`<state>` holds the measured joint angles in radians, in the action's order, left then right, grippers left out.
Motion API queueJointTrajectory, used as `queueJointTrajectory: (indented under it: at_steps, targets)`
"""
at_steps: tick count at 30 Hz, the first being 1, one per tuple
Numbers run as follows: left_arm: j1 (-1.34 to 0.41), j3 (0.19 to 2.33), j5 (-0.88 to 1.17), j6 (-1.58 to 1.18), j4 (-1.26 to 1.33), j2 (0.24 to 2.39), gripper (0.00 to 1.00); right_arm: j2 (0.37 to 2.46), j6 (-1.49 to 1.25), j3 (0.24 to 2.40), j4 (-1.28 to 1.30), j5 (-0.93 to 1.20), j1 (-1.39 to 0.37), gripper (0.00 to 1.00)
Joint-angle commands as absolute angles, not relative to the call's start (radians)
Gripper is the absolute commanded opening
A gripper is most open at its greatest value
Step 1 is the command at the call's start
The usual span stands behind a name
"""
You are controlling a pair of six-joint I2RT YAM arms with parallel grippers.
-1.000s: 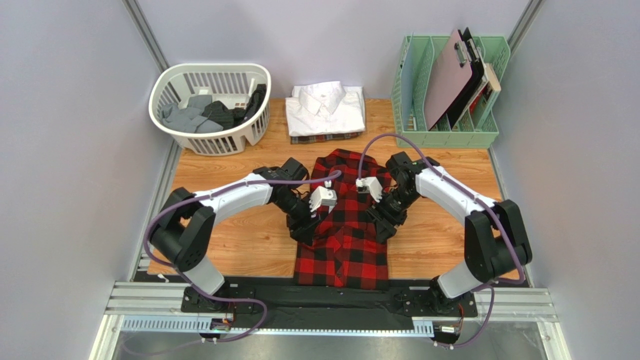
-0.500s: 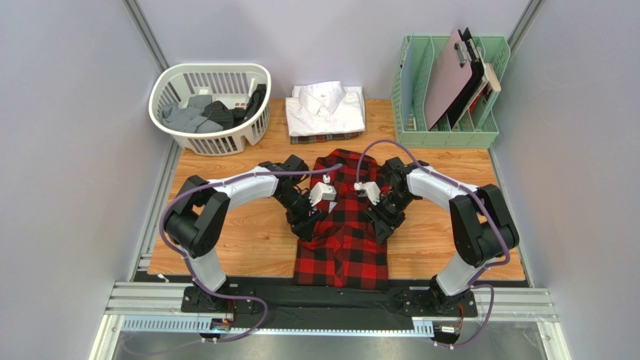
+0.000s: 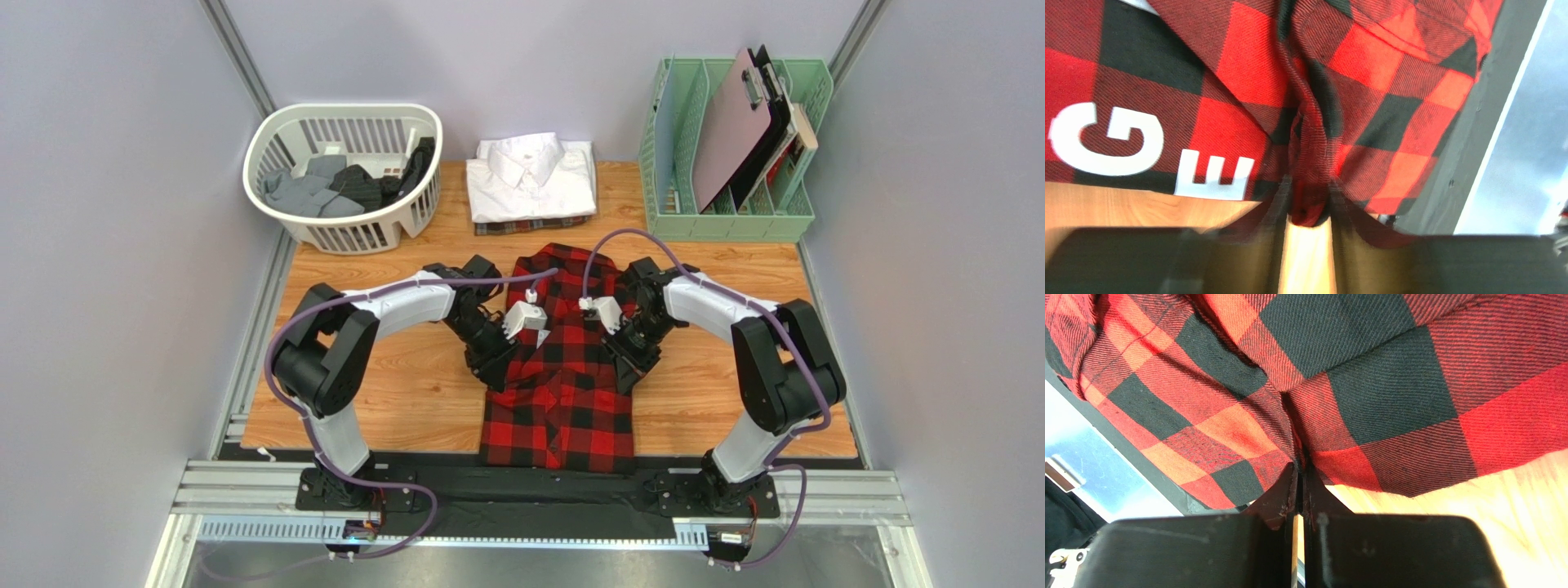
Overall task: Fold and stack the long sleeve shirts
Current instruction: Fold the shirt
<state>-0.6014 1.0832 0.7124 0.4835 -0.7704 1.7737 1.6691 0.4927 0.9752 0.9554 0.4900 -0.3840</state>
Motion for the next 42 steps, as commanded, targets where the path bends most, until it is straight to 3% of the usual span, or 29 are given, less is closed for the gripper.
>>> queueJointTrajectory:
  at_steps: [1,2,3,14,23,33,35,38,39,40,42]
  targets:
    - [-0.598,1.124,0.764,0.521,-0.819,1.778,0.16,1.615,0.472,0.980,0.945,0.509,-0.387,0.00]
    - [-0.598,1.124,0.764,0.523,-0.828,1.772,0.02,1.603,0.472,0.980,0.953,0.512,-0.387,0.00]
    - [-0.598,1.121,0.762,0.525,-0.830,1.760,0.00,1.591,0.472,0.985,0.959,0.514,-0.387,0.00]
    - [-0.569,1.205,0.733,0.532,-0.861,1.643,0.00,1.471,0.524,1.043,1.043,0.506,-0.341,0.00]
    - [-0.497,1.344,0.680,0.514,-0.836,1.839,0.00,1.692,0.541,1.221,1.019,0.495,-0.249,0.00]
    - [-0.495,1.376,0.647,0.471,-0.816,1.967,0.00,1.809,0.526,1.195,0.962,0.482,-0.249,0.01]
    - [-0.492,1.371,0.637,0.462,-0.818,1.962,0.00,1.807,0.517,1.213,0.977,0.486,-0.250,0.17]
    - [-0.456,1.350,0.689,0.442,-0.819,1.910,0.09,1.773,0.502,1.246,1.023,0.500,-0.249,0.37]
    - [-0.440,1.326,0.719,0.436,-0.813,1.887,0.22,1.738,0.493,1.253,1.034,0.503,-0.247,0.42]
    - [-0.425,1.312,0.768,0.407,-0.805,1.858,0.27,1.714,0.470,1.256,1.055,0.514,-0.247,0.51]
    - [-0.393,1.254,0.810,0.373,-0.772,1.763,0.44,1.633,0.442,1.246,1.068,0.532,-0.247,0.57]
